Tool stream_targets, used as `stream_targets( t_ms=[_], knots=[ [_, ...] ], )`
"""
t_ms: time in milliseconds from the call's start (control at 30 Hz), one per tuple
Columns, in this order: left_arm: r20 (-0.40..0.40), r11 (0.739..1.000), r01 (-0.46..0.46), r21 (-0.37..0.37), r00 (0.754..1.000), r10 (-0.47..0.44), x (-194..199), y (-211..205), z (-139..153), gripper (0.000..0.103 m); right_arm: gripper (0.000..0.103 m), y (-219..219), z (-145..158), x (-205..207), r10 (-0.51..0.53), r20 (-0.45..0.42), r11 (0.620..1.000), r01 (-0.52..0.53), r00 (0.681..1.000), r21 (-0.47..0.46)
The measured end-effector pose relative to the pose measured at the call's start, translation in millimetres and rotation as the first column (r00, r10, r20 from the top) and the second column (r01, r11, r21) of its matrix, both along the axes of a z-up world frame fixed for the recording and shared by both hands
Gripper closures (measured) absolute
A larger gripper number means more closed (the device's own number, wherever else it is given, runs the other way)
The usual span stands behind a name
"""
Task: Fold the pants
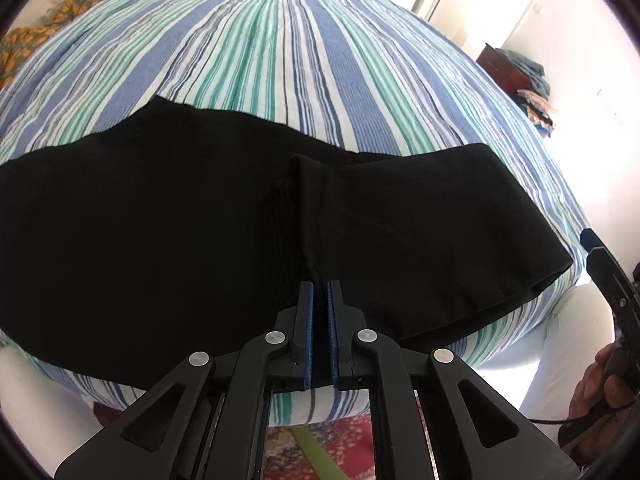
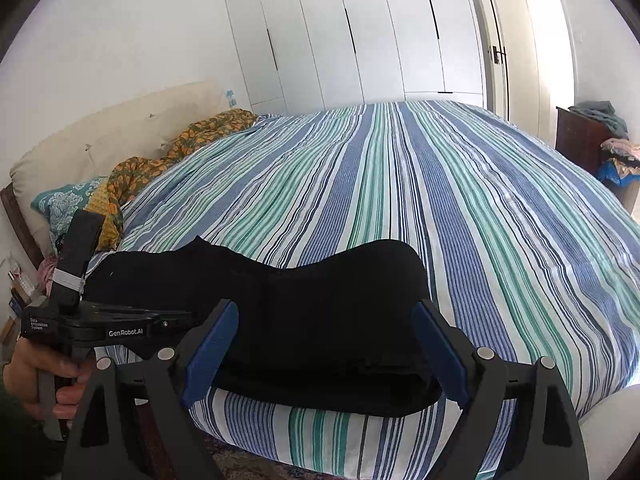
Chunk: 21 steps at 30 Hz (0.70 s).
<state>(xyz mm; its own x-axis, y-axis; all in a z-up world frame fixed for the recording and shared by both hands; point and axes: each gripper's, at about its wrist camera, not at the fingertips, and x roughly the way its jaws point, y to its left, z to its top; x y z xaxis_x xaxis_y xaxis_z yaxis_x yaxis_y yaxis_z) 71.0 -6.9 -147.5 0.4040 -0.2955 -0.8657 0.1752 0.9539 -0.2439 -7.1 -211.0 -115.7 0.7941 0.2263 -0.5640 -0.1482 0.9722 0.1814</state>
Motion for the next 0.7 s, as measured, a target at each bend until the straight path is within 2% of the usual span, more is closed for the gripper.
stream_targets(
  t_ms=[33,100,133,167,233,300,333,400,433,467,500,533,567,700],
  knots=[
    [-0.004,1.0,-0.003,-0.005,1.0,0.003,-1,1,0,0.087,0.015,-1,-3,2,0.001,-0.015,1.0,-0.001,1.0,0.007],
    [0.012,0.999,-0.025,-0.045,1.0,0.025,-2,6,7,0.067,0.015,-2,-7,6,0.004,-0.039,1.0,-0.003,0.999,0.02],
    [0.029,0.997,-0.035,-0.073,0.999,0.037,-3,9,13,0.045,0.015,-2,-9,7,0.004,-0.044,1.0,-0.003,0.999,0.021],
    [0.043,0.995,-0.048,-0.09,0.998,0.052,-3,11,15,0.028,0.015,-2,-9,7,0.004,-0.044,1.0,-0.003,0.999,0.019],
    [0.039,0.99,-0.074,-0.123,0.996,0.079,0,16,16,0.023,0.015,-2,-8,5,0.002,-0.039,1.0,-0.001,0.999,0.014],
    [-0.025,0.989,-0.07,-0.132,0.997,0.067,9,13,6,0.023,0.015,-3,-7,5,-0.003,-0.035,1.0,0.004,0.999,0.014],
    [-0.056,0.99,-0.062,-0.13,0.997,0.055,13,9,-1,0.027,0.014,-4,-8,5,-0.005,-0.037,1.0,0.006,0.999,0.018],
    [-0.103,0.994,-0.038,-0.102,0.994,0.027,19,-2,-12,0.041,0.015,-5,-10,6,-0.006,-0.048,1.0,0.007,0.999,0.022],
    [-0.128,0.996,-0.021,-0.091,0.992,0.009,21,-8,-17,0.053,0.015,-5,-11,7,-0.006,-0.052,1.0,0.007,0.999,0.023],
    [-0.142,0.997,-0.011,-0.08,0.99,0.0,21,-13,-20,0.059,0.015,-5,-11,7,-0.005,-0.053,1.0,0.006,0.999,0.022],
    [-0.135,0.998,-0.011,-0.061,0.991,0.003,19,-17,-20,0.064,0.015,-5,-11,6,-0.006,-0.051,1.0,0.007,0.999,0.019],
    [-0.116,0.999,-0.017,-0.042,0.993,0.012,18,-20,-17,0.082,0.015,-5,-10,5,-0.008,-0.046,1.0,0.009,0.999,0.015],
    [-0.107,0.999,-0.024,-0.035,0.994,0.02,18,-22,-15,0.091,0.015,-5,-9,5,-0.012,-0.04,1.0,0.012,0.999,0.012],
    [-0.041,0.994,-0.063,-0.093,0.997,0.059,13,-4,17,0.094,0.015,-14,-6,2,-0.049,-0.023,0.998,0.049,0.999,0.027]
  ],
)
